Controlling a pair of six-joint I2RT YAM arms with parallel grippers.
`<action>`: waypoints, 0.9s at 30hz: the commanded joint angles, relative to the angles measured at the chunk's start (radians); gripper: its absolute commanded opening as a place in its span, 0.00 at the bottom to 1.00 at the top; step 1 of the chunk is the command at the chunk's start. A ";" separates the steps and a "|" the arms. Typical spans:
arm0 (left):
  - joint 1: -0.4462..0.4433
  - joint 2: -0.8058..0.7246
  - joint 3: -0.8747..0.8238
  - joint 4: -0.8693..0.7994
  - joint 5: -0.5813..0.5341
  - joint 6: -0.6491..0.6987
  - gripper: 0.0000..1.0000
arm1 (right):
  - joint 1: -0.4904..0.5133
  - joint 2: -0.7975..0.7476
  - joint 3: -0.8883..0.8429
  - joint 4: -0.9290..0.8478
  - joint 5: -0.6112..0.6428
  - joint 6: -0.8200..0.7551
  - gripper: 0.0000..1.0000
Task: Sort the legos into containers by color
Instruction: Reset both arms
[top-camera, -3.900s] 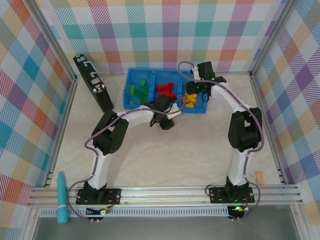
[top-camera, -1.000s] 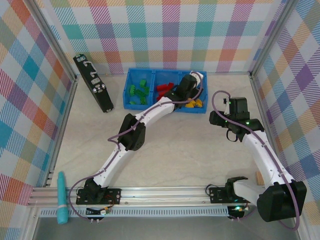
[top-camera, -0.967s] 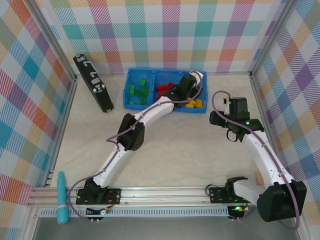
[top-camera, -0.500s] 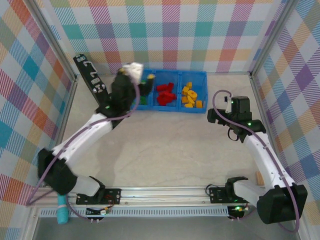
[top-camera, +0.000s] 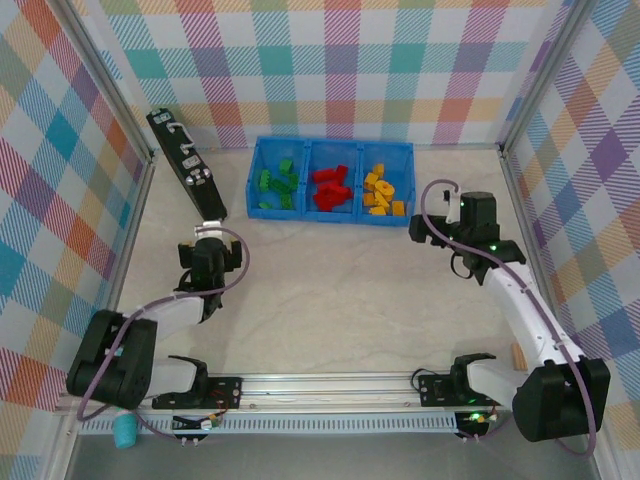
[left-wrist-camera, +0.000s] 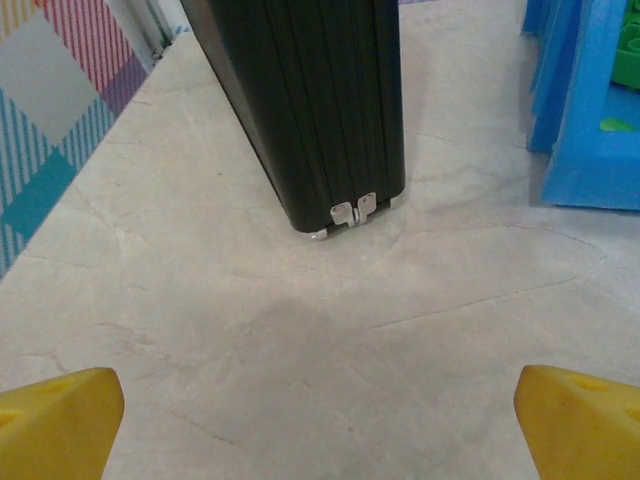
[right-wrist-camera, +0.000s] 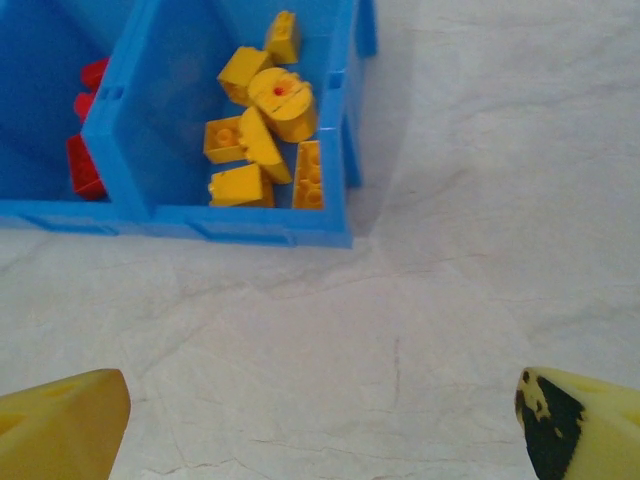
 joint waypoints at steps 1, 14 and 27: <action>0.015 0.090 -0.040 0.302 0.012 -0.029 1.00 | -0.005 -0.064 -0.059 0.125 -0.097 -0.058 0.99; 0.142 0.267 0.033 0.307 0.323 -0.075 1.00 | -0.005 -0.206 -0.257 0.269 0.019 -0.136 0.99; 0.139 0.265 0.032 0.308 0.322 -0.071 1.00 | -0.024 0.223 -0.424 0.967 0.070 -0.221 0.99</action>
